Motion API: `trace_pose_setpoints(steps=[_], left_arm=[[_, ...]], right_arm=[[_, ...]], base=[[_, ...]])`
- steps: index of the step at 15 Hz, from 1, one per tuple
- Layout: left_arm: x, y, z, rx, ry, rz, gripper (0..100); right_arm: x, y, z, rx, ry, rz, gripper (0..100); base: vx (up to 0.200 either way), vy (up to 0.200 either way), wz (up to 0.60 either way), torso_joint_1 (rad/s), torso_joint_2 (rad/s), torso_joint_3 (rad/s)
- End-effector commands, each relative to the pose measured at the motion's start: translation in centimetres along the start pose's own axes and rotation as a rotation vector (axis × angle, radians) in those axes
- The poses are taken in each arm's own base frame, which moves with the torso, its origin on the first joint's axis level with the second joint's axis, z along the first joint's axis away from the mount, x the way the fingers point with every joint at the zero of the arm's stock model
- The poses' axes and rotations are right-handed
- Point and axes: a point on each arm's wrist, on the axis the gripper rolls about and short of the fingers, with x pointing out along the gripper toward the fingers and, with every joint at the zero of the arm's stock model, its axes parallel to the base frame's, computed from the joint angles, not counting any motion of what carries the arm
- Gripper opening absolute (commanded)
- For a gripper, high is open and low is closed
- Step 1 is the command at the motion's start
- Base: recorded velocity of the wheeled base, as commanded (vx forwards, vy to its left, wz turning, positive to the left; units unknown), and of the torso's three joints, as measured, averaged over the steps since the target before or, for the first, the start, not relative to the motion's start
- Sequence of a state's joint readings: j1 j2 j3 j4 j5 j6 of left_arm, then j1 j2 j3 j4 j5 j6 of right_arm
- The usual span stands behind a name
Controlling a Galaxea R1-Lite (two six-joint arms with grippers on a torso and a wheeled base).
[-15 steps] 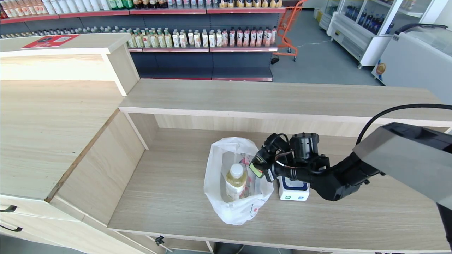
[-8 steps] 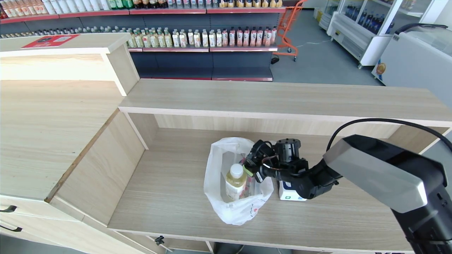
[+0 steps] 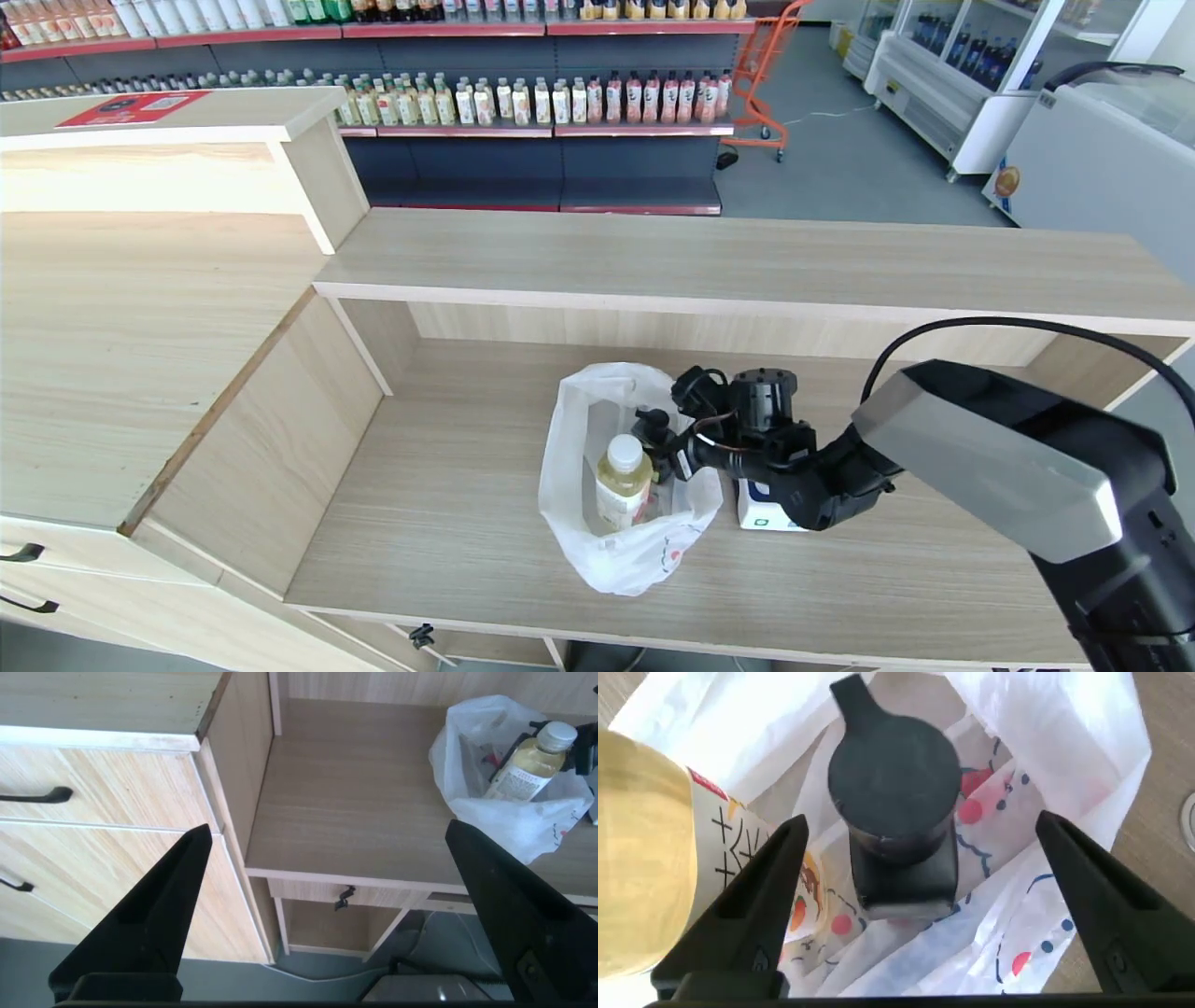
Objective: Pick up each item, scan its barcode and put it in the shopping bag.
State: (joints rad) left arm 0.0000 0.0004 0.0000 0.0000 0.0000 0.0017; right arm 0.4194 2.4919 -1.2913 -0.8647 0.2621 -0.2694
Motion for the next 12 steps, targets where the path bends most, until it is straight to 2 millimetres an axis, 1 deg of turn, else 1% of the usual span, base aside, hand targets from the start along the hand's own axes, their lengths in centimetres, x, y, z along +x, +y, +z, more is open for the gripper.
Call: trace_pose_setpoints(steps=[1,2,3,4,5,6,7,8,9,10,11,12], left_arm=[[0.0,0.0,0.0,0.001,0.000,0.000,100],[0.0,0.0,0.0,0.000,0.000,0.000,100],[0.0,0.0,0.0,0.001,0.000,0.000,100],[0.0,0.0,0.0,0.001,0.000,0.000,100],[0.0,0.0,0.0,0.000,0.000,0.000,100],[0.0,0.0,0.0,0.001,0.000,0.000,100],[0.0,0.0,0.0,0.000,0.000,0.000,100],[0.0,0.0,0.0,0.000,0.000,0.000,100],[0.0,0.0,0.0,0.001,0.001,0.000,100],[0.0,0.0,0.0,0.000,0.000,0.000,100],[0.0,0.0,0.0,0.001,0.000,0.000,100],[0.0,0.0,0.0,0.000,0.000,0.000,100]], right_arm=[[-5.4,-1.5,6.5,0.138,-0.107,-0.042,100],[-9.3,-1.6,8.6,0.204,-0.116,-0.051,100],[-12.6,-1.6,9.6,0.247,-0.118,-0.056,100],[-18.8,-1.9,10.1,0.301,-0.118,-0.090,100],[-23.8,-1.6,9.5,0.328,-0.089,-0.121,100],[-28.7,-0.5,8.9,0.343,-0.081,-0.175,100],[-33.0,1.1,8.0,0.344,-0.094,-0.228,100],[-36.2,3.1,6.8,0.335,-0.111,-0.271,100],[-39.6,5.8,4.4,0.317,-0.132,-0.339,100],[-42.1,8.6,1.5,0.267,-0.159,-0.418,100],[-43.4,10.4,-0.5,0.231,-0.180,-0.466,100],[-44.3,11.7,-1.7,0.194,-0.209,-0.497,100]], base=[[0.000,0.000,0.00,0.000,0.00,0.000],[0.000,0.000,0.00,0.000,0.00,0.000],[0.000,0.000,0.00,0.000,0.00,0.000],[0.000,0.000,0.00,0.000,0.00,0.000],[0.000,0.000,0.00,0.000,0.00,0.000],[0.000,0.000,0.00,0.000,0.00,0.000],[0.000,0.000,0.00,0.000,0.00,0.000],[0.000,0.000,0.00,0.000,0.00,0.000],[0.000,0.000,0.00,0.000,0.00,0.000],[0.000,0.000,0.00,0.000,0.00,0.000],[0.000,0.000,0.00,0.000,0.00,0.000],[0.000,0.000,0.00,0.000,0.00,0.000]])
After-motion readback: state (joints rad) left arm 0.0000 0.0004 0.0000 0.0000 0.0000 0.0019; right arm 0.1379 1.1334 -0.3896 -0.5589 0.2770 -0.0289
